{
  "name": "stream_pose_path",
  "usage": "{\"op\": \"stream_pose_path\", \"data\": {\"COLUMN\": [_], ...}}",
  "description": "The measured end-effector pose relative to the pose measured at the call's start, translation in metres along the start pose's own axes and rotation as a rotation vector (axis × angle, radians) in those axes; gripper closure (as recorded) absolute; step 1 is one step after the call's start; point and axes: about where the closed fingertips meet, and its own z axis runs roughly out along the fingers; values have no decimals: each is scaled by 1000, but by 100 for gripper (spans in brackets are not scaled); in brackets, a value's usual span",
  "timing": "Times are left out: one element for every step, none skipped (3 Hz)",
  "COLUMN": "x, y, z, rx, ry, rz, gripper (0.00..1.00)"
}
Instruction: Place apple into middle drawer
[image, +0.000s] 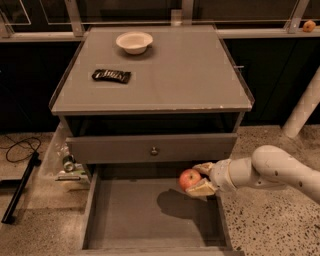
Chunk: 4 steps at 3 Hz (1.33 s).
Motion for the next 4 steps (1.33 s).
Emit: {"op": "stream_pose_path", "data": {"x": [30,61,85,86], "y": [-8,-15,-13,-13], "z": [19,32,52,65], "rx": [40,69,61,52], "ry": [-23,-66,-96,-94], "rz": [-15,20,65,66], "gripper": [100,100,100,100]}}
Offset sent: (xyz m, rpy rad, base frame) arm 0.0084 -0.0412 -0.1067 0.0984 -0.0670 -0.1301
